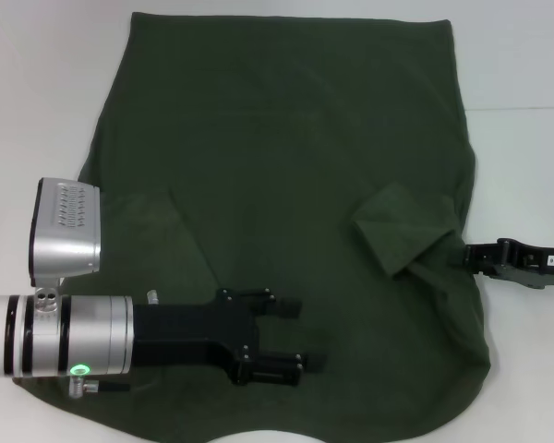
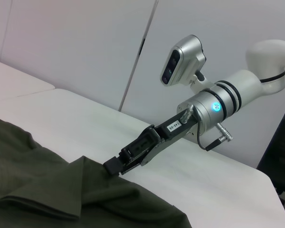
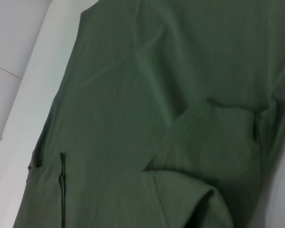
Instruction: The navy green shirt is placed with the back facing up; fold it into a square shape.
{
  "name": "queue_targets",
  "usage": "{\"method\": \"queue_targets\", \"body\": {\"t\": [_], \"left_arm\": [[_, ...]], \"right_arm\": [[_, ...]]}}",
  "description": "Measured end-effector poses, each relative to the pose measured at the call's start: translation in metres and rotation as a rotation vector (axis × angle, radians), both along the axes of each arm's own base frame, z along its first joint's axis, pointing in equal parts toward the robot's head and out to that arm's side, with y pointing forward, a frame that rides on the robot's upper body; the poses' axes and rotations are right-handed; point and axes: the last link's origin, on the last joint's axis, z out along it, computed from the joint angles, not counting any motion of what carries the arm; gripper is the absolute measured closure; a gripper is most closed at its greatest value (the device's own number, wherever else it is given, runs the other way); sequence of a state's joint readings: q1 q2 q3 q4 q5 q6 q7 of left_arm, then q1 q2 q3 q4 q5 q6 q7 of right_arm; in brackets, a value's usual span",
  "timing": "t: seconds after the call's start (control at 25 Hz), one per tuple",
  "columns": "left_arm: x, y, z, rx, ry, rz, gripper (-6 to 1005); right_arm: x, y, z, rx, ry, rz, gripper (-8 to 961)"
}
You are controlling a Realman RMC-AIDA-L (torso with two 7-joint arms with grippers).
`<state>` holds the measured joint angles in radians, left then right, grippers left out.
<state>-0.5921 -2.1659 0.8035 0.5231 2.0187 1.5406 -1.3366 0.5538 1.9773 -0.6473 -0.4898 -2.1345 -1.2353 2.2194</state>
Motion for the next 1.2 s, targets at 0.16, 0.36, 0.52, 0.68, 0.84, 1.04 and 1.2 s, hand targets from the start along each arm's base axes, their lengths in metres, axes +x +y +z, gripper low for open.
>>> {"method": "queue_targets", "body": {"t": [0.16, 0.36, 0.52, 0.68, 0.84, 1.04, 1.2], "left_arm": [[0.000, 0.000, 0.000, 0.000, 0.000, -0.001, 152], [0.000, 0.000, 0.000, 0.003, 0.001, 0.001, 152], [0.001, 0.001, 0.000, 0.005, -0.003, 0.003, 152], [0.000, 0.001, 0.000, 0.004, -0.005, 0.007, 152], [0.000, 0.001, 0.001, 0.004, -0.006, 0.011, 152], [0.001, 0.001, 0.000, 0.001, -0.010, 0.019, 153], [0.000, 0.001, 0.000, 0.002, -0.016, 0.029, 153]], "right_arm": [[0.000, -0.001, 0.000, -0.002, 0.003, 0.001, 514], [0.000, -0.004, 0.003, -0.005, 0.016, 0.007, 854], [-0.001, -0.008, 0.008, -0.007, 0.044, 0.025, 932], [-0.005, -0.014, 0.011, -0.027, 0.074, 0.072, 951], [-0.011, -0.022, 0.013, -0.061, 0.102, 0.120, 951], [-0.011, -0.030, 0.018, -0.076, 0.114, 0.139, 950], [-0.007, -0.036, 0.022, -0.076, 0.124, 0.135, 950]]}}
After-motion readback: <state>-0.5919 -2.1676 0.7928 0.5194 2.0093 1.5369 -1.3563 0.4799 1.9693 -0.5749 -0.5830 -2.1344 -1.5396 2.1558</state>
